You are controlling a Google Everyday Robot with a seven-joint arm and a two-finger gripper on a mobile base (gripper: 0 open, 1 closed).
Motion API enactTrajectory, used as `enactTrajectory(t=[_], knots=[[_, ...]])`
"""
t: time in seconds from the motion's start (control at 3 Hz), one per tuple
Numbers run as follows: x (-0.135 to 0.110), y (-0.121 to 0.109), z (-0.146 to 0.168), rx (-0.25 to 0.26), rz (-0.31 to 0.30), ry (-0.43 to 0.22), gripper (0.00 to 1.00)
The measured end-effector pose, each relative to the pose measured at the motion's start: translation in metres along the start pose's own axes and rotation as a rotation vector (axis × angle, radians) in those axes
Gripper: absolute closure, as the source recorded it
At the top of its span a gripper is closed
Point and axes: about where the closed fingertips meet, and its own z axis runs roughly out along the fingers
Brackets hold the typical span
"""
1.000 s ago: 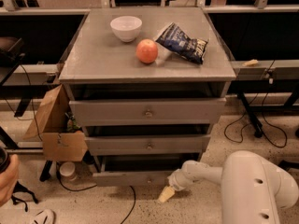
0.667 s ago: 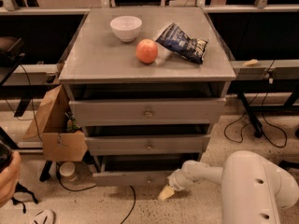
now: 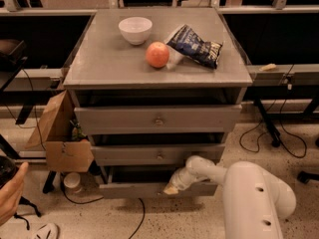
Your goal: Close bottom drawer
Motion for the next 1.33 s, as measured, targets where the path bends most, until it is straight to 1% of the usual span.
enactTrajectory(t=[0.33,1.0,1.33], knots=[[-0.003,-0.007,-0.001,0.003,-0.031,-0.001,0.61],[0.001,0.003,-0.003,0.004,-0.033,-0.001,0.15],[0.003,0.008,-0.004,0.004,-0.033,-0.001,0.00]])
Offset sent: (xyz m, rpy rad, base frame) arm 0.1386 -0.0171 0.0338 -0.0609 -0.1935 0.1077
